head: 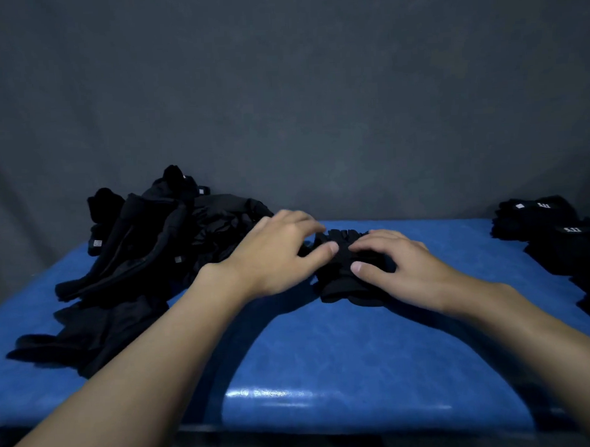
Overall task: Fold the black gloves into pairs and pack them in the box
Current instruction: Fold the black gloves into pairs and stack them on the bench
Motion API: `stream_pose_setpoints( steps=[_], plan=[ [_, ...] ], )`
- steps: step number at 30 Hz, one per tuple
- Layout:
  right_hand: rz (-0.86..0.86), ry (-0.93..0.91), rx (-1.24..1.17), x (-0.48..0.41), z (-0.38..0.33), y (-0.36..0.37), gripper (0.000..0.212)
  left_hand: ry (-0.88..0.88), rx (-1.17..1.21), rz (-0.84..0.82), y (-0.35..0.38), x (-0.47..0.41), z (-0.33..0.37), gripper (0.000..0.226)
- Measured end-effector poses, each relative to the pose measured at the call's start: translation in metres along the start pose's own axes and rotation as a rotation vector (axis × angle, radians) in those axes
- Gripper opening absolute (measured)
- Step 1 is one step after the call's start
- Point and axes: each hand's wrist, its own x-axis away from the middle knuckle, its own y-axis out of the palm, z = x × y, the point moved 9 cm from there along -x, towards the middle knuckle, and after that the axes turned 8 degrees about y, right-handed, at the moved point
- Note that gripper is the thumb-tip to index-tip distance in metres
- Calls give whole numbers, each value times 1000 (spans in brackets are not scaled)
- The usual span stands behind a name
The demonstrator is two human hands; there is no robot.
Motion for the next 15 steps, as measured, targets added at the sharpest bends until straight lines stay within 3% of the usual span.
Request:
stream_pose_setpoints(
  steps=[5, 10, 15],
  plan=[
    [-13, -40, -120, -19, -31, 17, 35, -133, -145, 158, -49, 15, -34, 48],
    [-42, -64, -103, -48, -65, 36, 37, -249, -281, 113, -58, 31, -74, 40],
    [-64, -53, -119, -77, -82, 55, 44, -291, -289, 6, -51, 35, -87, 45]
  ],
)
